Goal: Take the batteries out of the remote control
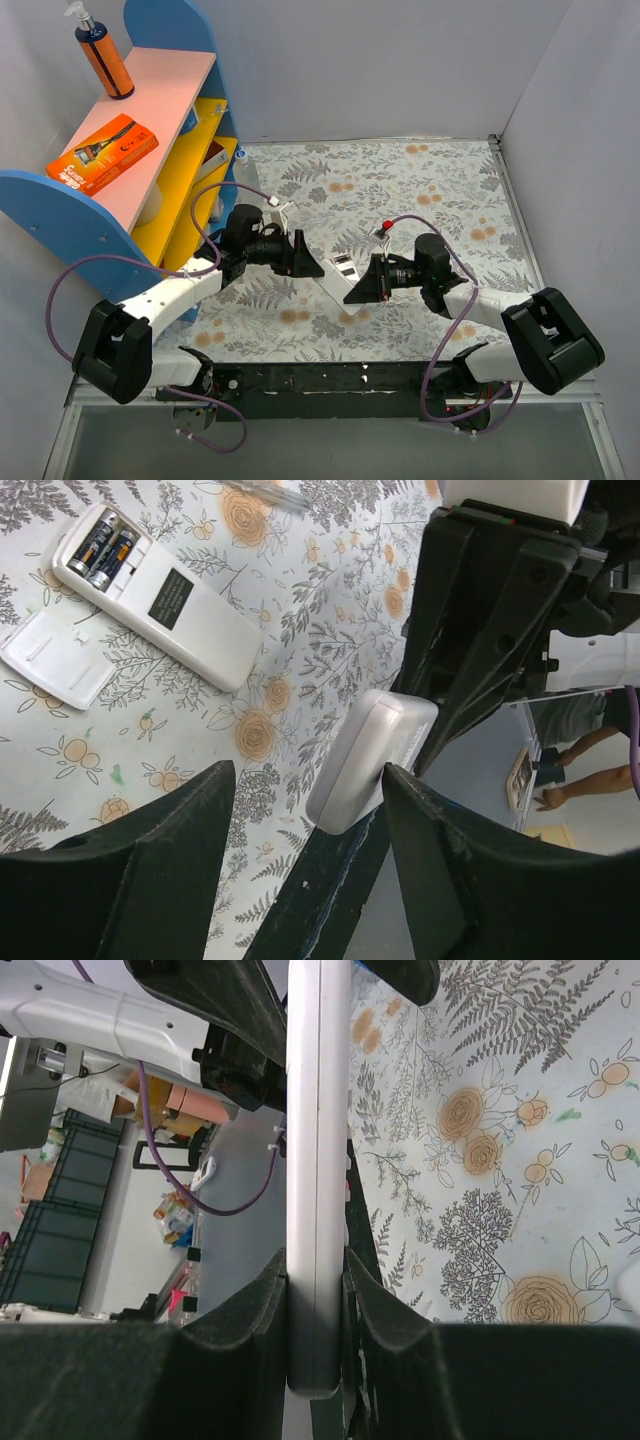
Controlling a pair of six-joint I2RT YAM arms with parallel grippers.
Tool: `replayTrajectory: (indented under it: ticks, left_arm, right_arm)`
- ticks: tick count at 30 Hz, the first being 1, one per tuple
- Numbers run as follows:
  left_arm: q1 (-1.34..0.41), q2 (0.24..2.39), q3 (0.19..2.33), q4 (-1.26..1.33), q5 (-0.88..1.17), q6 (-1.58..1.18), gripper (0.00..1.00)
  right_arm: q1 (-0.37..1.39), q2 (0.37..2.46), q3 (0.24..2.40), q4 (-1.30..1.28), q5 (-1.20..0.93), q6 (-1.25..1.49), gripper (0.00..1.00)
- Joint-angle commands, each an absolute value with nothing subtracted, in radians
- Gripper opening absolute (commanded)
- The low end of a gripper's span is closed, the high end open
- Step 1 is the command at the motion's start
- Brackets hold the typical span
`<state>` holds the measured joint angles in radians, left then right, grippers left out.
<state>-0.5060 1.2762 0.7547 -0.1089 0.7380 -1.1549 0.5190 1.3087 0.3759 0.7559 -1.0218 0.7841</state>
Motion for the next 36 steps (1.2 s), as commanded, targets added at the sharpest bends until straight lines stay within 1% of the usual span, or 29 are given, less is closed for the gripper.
replayTrajectory:
  ticks: [1, 2, 3, 4, 6, 7, 9, 10, 12, 14, 22, 26, 30, 34, 36]
  left_arm:
    - [-0.506, 1.284, 0.796, -0.078, 0.785, -1.1, 0.54]
    - [-0.506, 1.287, 0.798, -0.081, 0.787, -1.095, 0.48]
    - [-0.506, 1.292, 0.801, -0.086, 0.785, -1.089, 0.4]
    - [-0.506, 1.299, 0.802, -0.097, 0.784, -1.08, 0.35]
    - [-0.505, 1.305, 0.805, -0.101, 0.787, -1.071, 0.29]
    - [-0.506, 1.311, 0.807, -0.109, 0.785, -1.063, 0.24]
    - [-0.506, 1.315, 0.807, -0.113, 0.781, -1.057, 0.2]
    - [-0.506, 1.316, 0.807, -0.121, 0.778, -1.052, 0.16]
    - [-0.506, 1.321, 0.808, -0.124, 0.778, -1.046, 0.12]
    - [-0.502, 1.327, 0.81, -0.129, 0.788, -1.048, 0.1]
    - [-0.469, 1.361, 0.836, -0.153, 0.811, -1.057, 0.08]
    - [-0.439, 1.394, 0.85, -0.163, 0.912, -1.055, 0.09]
    - [-0.436, 1.413, 0.857, -0.164, 0.978, -1.043, 0.11]
    - [-0.436, 1.427, 0.854, -0.164, 0.974, -1.04, 0.06]
    - [-0.434, 1.437, 0.856, -0.169, 0.966, -1.046, 0.01]
  right_arm:
    - [0.52, 1.325, 0.38, 0.831, -1.074, 0.792, 0.01]
    - [0.52, 1.327, 0.379, 0.834, -1.075, 0.792, 0.01]
    - [0.52, 1.328, 0.379, 0.836, -1.077, 0.792, 0.01]
    - [0.52, 1.328, 0.379, 0.836, -1.081, 0.792, 0.01]
    - [0.52, 1.328, 0.374, 0.836, -1.083, 0.793, 0.01]
    - [0.522, 1.327, 0.373, 0.836, -1.086, 0.795, 0.01]
    - [0.52, 1.324, 0.368, 0.836, -1.092, 0.795, 0.01]
    - [0.52, 1.322, 0.367, 0.835, -1.097, 0.792, 0.01]
    - [0.52, 1.319, 0.362, 0.815, -1.103, 0.781, 0.01]
    - [0.52, 1.318, 0.362, 0.789, -1.104, 0.758, 0.01]
    - [0.52, 1.301, 0.36, 0.68, -1.103, 0.686, 0.01]
    - [0.511, 1.273, 0.367, 0.524, -1.072, 0.62, 0.01]
    - [0.505, 1.233, 0.357, 0.489, -1.052, 0.604, 0.01]
    - [0.503, 1.204, 0.359, 0.482, -1.036, 0.615, 0.01]
    - [0.502, 1.197, 0.371, 0.457, -1.026, 0.614, 0.01]
